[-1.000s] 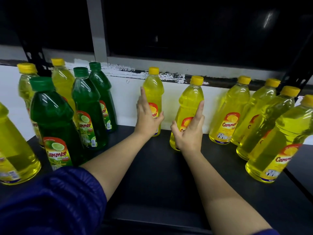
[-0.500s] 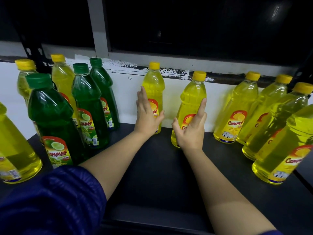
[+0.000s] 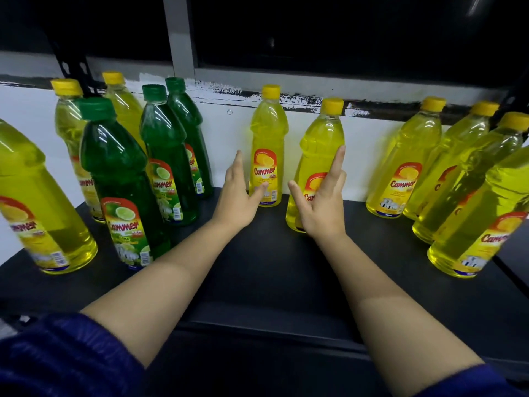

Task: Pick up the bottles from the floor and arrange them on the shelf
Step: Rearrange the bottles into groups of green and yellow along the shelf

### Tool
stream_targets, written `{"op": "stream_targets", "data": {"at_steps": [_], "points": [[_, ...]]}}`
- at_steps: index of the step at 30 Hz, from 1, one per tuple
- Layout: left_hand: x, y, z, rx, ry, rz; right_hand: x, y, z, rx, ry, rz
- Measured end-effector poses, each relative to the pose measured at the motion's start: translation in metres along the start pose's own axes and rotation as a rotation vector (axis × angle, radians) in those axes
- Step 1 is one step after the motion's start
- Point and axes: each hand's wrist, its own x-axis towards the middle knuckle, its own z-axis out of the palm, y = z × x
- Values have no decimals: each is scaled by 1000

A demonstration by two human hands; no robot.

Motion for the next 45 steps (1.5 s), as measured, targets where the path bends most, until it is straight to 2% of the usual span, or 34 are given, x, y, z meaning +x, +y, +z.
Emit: {"op": "stream_targets", "data": {"at_steps": [3,6,9,14,17,19,23,26,29,42,45], "points": [[-17,-3,-13,-20,-30,-36,-10,-11,-3,73,-89,-46],[-33,-4,-24,-175,-88,-65,-15,-16,-8,169,-176,-59],[-44,-2,-35,-347,-151,-72,-18,-22,-13,263,-267,49],[-48,-6,-43,-395,-226,-97,-18,-27,-11,312,-340,185],[-47,-3,-37,-373,-300,-109,-14,-15,-24,378,-506,247],[-45,-1,-31,-352,-352,-101,-17,0,-38,292,-574,281],[-38,0,-33,-322,-401,-91,-22,29,-56,-209,-662,348],[-34,-6,-38,-324,-404,-89,-26,27,-47,-410,-771,297],[-33,-9,-41,-352,-397,-103,-30,22,-39,-561,-811,271],[-35,-16,-51,-361,-453,-149,-32,19,-39,-599,-797,291],[-44,-10,-50,-381,-397,-206,-32,14,-44,-502,-710,281]]}}
